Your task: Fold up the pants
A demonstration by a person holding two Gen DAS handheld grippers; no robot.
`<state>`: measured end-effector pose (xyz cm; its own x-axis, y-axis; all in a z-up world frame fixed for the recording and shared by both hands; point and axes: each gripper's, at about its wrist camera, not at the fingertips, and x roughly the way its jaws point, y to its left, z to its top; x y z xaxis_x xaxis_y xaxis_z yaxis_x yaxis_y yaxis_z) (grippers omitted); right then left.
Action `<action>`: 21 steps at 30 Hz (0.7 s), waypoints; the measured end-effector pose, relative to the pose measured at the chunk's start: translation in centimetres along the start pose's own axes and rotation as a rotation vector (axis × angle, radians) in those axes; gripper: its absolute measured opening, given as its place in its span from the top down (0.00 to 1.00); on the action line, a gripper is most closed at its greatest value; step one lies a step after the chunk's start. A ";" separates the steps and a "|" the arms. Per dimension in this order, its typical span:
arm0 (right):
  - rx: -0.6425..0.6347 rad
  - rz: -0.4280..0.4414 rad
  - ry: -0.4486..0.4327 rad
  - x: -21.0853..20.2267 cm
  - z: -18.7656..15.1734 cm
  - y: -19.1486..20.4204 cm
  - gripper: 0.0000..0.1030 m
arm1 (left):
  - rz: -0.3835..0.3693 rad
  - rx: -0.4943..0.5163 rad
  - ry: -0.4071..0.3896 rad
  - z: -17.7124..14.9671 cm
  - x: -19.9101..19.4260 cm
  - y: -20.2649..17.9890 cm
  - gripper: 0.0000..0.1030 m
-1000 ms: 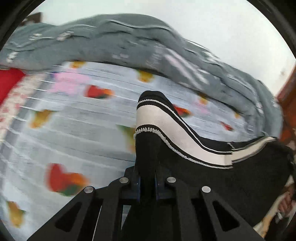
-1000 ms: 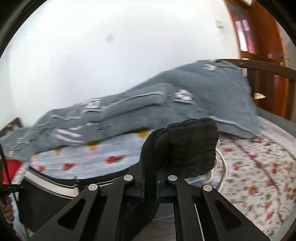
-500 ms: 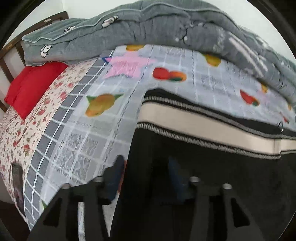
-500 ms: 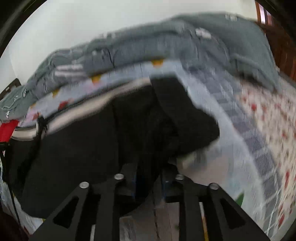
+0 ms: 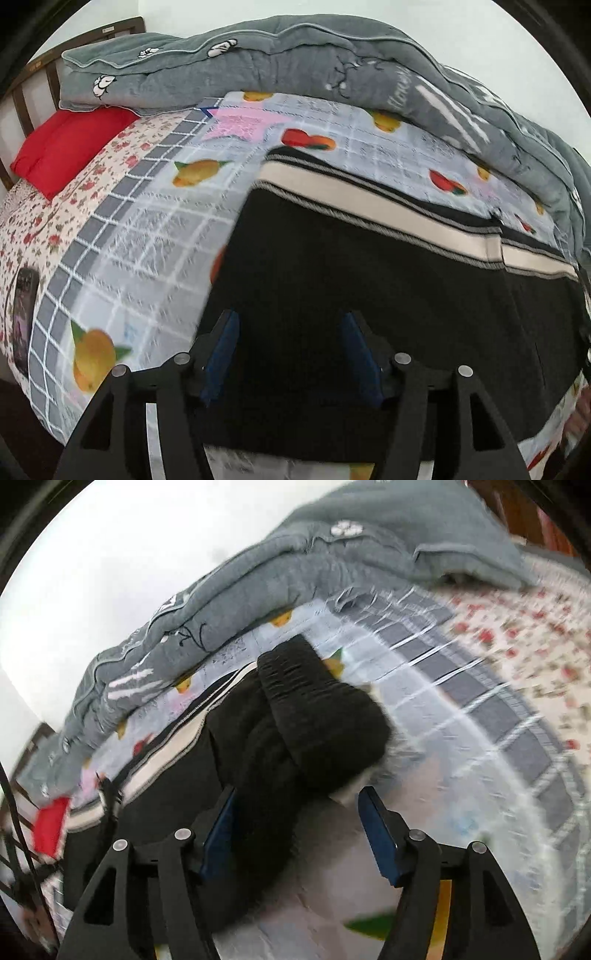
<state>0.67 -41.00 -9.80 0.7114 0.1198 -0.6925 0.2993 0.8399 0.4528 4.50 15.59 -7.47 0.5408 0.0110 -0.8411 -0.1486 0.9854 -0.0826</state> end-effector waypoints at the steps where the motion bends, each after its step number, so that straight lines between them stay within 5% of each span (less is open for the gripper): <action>1: 0.012 -0.006 0.005 0.5 0.2 0.0 0.37 | -0.010 -0.001 -0.003 -0.7 -0.3 -0.1 0.44; 3: 0.006 -0.040 -0.007 1.3 1.0 0.4 0.39 | -0.035 0.001 -0.007 -1.9 -0.9 -0.3 0.44; 4: -0.013 -0.055 -0.022 1.2 1.5 0.7 0.50 | -0.039 0.003 -0.010 -2.6 -1.3 -0.2 0.44; 7: -0.108 -0.012 -0.153 -0.9 2.5 1.6 0.57 | -0.039 -0.001 -0.033 -4.4 -2.6 0.5 0.43; 9: -0.172 -0.063 -0.227 -1.8 2.1 2.2 0.58 | -0.040 -0.022 -0.040 -5.5 -3.2 1.5 0.43; 12: -0.216 -0.135 -0.138 -0.3 1.4 1.4 0.55 | -0.049 -0.089 -0.053 -7.0 -3.3 3.7 0.43; 14: -0.187 -0.131 -0.067 -0.1 0.9 -0.4 0.52 | -0.133 -0.166 -0.045 -7.7 -2.6 5.4 0.43; 17: -0.198 -0.176 -0.086 -2.2 0.5 -1.1 0.43 | -0.206 -0.223 -0.025 -7.9 -1.2 6.7 0.43; 21: -0.284 -0.237 -0.088 -4.7 -0.1 0.3 0.43 | -0.261 -0.225 -0.040 -7.8 -0.1 6.5 0.38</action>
<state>-2.68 -41.26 -6.50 0.6992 -0.1307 -0.7028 0.2828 0.9535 0.1040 -2.96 20.68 -12.08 0.6161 -0.2254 -0.7547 -0.1774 0.8938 -0.4118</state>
